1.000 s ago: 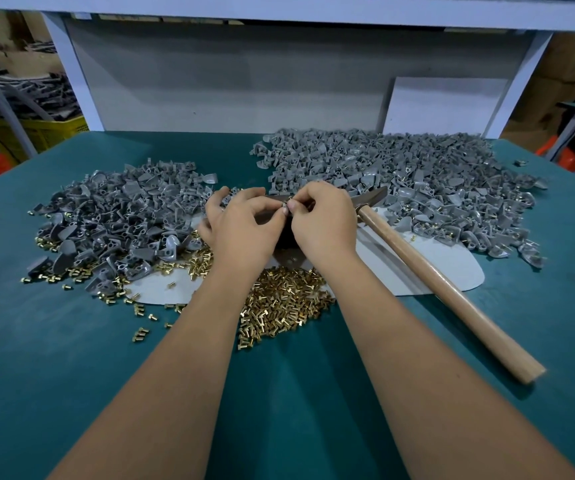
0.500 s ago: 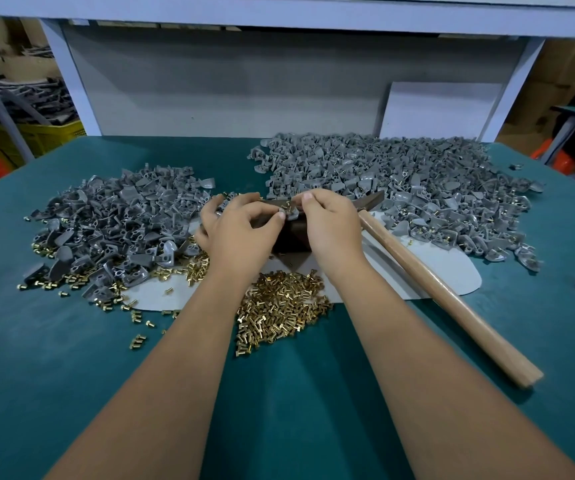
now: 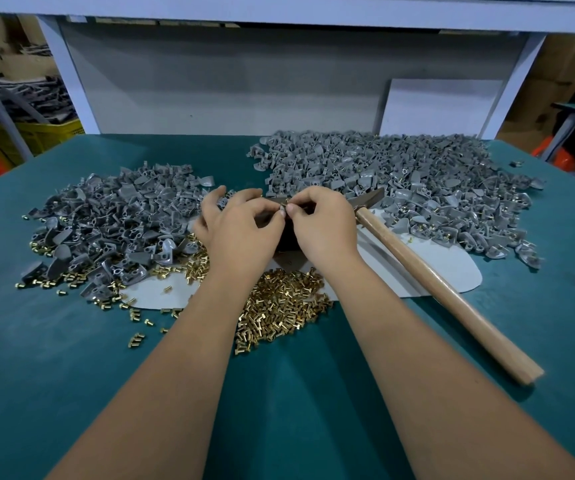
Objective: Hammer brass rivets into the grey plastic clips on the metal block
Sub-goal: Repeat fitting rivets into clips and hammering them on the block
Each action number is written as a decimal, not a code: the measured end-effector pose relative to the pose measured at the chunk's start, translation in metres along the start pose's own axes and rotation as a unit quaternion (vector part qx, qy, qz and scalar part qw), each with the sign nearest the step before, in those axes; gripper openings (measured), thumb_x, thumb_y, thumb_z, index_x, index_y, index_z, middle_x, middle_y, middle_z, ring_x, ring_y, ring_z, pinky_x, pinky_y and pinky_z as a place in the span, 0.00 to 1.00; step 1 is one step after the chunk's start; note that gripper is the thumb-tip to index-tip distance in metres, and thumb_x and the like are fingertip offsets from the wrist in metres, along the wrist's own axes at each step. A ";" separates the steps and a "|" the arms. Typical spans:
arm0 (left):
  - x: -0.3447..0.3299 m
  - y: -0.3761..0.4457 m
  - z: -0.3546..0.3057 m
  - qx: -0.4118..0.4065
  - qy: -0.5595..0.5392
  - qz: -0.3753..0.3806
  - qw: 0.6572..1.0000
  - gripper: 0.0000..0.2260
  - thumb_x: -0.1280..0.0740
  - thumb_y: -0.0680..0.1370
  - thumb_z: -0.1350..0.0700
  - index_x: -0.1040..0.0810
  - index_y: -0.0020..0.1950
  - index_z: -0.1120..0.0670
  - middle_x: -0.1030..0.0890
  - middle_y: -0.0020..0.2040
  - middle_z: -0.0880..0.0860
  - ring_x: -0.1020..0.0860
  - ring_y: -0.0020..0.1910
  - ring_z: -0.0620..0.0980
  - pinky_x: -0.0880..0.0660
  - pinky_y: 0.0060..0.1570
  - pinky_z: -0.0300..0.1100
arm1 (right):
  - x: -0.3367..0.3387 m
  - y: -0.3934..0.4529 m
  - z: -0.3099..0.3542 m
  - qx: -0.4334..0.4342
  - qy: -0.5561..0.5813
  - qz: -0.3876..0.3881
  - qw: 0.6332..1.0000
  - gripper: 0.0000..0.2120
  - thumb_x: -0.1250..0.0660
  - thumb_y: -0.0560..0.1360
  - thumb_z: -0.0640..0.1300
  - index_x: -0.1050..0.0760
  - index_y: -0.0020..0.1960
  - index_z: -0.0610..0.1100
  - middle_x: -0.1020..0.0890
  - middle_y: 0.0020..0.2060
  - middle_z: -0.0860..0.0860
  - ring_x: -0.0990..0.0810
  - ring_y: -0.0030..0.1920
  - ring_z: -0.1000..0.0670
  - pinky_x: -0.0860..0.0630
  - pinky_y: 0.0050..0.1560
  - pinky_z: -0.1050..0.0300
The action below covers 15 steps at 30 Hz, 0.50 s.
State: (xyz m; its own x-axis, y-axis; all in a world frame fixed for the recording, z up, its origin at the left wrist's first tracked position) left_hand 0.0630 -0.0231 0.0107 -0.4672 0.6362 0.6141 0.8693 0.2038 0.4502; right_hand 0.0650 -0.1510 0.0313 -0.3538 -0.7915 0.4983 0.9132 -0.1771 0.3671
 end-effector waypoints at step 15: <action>0.000 0.001 -0.002 0.022 -0.012 0.015 1.000 0.05 0.32 0.77 0.43 0.17 0.48 0.39 0.24 0.66 0.39 0.46 0.74 0.50 0.50 0.66 0.52 | 0.000 0.002 0.001 0.003 -0.025 -0.022 0.999 0.11 0.31 0.74 0.40 0.25 0.36 0.52 0.24 0.35 0.57 0.23 0.44 0.50 0.24 0.49 0.51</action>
State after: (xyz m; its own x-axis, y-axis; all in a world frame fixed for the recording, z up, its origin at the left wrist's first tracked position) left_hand 0.0635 -0.0240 0.0121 -0.4381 0.6599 0.6104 0.8890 0.2171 0.4032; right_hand 0.0669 -0.1505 0.0328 -0.4041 -0.7528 0.5196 0.8951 -0.2084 0.3942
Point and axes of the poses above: each hand's wrist, its own y-axis towards the middle knuckle, its own x-axis out of the back of the hand, z = x × y, the point moved 4 cm from there along y, towards the middle knuckle
